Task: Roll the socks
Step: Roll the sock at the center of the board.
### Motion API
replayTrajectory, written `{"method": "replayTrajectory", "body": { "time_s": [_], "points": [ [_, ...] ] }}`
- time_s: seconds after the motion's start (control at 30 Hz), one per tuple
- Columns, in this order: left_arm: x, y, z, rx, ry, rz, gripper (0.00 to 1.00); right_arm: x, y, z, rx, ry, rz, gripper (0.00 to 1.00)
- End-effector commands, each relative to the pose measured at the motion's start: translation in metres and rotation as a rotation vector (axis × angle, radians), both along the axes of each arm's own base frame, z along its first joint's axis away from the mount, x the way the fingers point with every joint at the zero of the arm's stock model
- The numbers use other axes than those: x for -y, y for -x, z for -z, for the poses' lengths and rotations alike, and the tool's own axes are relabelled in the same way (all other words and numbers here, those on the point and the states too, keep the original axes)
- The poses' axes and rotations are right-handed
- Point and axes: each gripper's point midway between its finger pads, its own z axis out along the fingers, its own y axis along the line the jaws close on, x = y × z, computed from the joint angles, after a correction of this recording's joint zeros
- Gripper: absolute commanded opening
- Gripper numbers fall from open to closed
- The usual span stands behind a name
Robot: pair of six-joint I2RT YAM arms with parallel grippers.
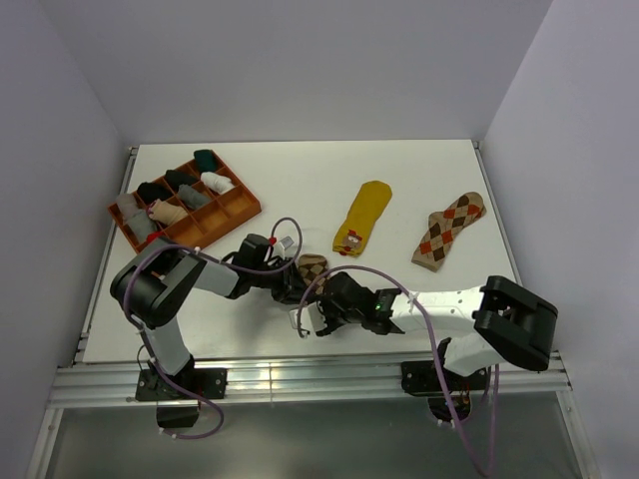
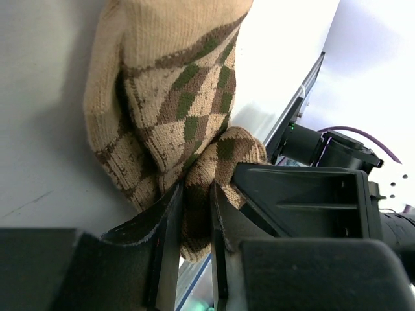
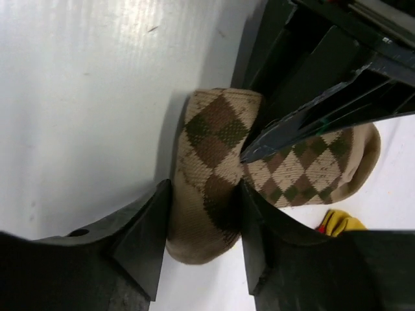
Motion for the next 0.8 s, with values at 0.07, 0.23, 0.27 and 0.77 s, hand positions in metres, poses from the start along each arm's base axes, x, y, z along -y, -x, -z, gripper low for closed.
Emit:
{"method": "replayTrajectory", "body": {
  "time_s": [0.07,0.23,0.27,0.77],
  "points": [
    [-0.043,0.028,0.056,-0.079,-0.268,-0.002,0.03,-0.011,-0.006,-0.004,-0.037,0.019,0.013,0.47],
    [-0.045,0.0,0.029,0.071,-0.292,-0.073,0.22,-0.012,0.008,-0.008,-0.265,0.062,-0.007,0.4],
    [-0.044,-0.007,0.023,0.107,-0.291,-0.084,0.3,-0.01,0.009,-0.014,-0.309,0.088,-0.003,0.4],
    [-0.094,-0.052,-0.024,0.397,-0.444,-0.396,0.46,0.017,0.028,-0.001,-0.814,0.392,0.043,0.4]
  ]
}}
